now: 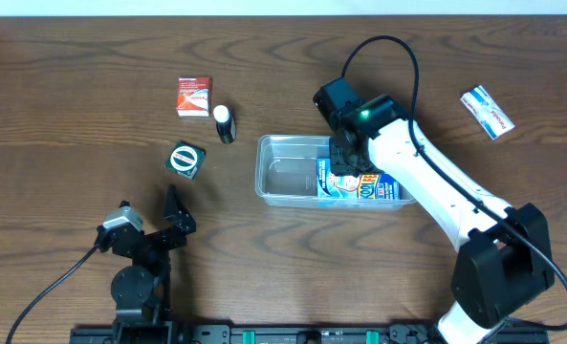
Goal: Pack container
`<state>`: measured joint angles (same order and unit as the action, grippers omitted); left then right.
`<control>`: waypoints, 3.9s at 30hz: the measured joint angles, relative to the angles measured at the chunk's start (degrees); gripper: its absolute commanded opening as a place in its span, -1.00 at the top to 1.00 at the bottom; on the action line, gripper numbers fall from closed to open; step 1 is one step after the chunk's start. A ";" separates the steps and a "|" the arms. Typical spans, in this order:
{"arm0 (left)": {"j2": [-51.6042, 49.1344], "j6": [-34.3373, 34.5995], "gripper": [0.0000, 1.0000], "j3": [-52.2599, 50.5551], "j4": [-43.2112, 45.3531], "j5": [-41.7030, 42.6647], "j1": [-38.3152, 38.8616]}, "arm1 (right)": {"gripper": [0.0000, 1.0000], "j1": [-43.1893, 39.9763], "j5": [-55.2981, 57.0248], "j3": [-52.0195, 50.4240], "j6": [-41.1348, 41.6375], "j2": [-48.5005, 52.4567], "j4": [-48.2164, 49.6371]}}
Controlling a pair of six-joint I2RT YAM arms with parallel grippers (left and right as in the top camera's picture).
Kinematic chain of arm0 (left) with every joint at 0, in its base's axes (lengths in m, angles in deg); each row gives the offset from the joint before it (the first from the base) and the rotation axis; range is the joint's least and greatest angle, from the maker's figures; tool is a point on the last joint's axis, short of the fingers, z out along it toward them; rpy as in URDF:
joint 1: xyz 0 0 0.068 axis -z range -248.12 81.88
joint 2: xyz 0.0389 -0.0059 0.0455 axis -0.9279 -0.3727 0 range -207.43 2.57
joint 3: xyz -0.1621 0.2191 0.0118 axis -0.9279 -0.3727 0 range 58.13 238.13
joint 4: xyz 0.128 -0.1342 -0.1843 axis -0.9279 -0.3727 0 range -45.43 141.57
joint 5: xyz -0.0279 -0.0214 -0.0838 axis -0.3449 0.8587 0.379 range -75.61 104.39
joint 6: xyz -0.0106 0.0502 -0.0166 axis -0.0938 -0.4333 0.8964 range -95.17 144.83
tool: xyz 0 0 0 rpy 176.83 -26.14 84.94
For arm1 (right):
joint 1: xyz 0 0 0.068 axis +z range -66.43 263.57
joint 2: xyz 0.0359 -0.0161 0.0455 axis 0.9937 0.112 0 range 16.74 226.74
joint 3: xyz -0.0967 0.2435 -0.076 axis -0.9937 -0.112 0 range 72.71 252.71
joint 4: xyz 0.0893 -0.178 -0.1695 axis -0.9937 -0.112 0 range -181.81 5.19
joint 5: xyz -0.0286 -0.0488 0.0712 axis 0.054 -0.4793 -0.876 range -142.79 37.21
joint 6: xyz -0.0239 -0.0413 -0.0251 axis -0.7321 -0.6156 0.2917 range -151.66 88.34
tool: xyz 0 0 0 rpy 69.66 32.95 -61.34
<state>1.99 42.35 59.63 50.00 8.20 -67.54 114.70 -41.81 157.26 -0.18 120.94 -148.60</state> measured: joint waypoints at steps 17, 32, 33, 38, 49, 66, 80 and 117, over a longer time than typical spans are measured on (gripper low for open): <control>0.00 0.00 -0.96 0.00 0.00 0.00 0.00 | 0.09 7.23 -7.41 0.00 -3.85 0.94 10.73; 0.00 0.00 -0.96 0.00 0.00 0.00 0.00 | 0.23 7.80 -8.46 0.00 -0.46 10.49 13.25; 0.00 0.00 -0.96 0.00 0.00 0.00 0.00 | 0.22 7.85 -8.48 0.00 -0.28 10.73 13.44; 0.00 0.00 -0.96 0.00 0.00 0.00 0.00 | 0.22 8.81 -8.46 0.00 0.35 10.84 15.02; 0.00 0.00 -0.96 0.00 0.00 0.00 0.00 | 0.17 10.62 -6.14 0.00 6.38 10.84 15.08; 0.00 0.00 -0.96 0.00 0.00 0.00 0.00 | 0.31 10.62 -4.94 -3.76 9.99 10.84 18.23; 0.00 0.00 -0.96 0.00 0.00 0.00 0.00 | 0.06 10.62 -4.50 -4.15 10.23 10.84 18.45; 0.00 0.00 -0.96 0.00 0.00 0.00 0.00 | -0.33 9.84 -3.39 6.80 4.74 9.03 8.46</control>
<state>1.99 42.35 59.63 50.00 8.20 -67.54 124.54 -45.20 164.06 4.56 129.97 -140.14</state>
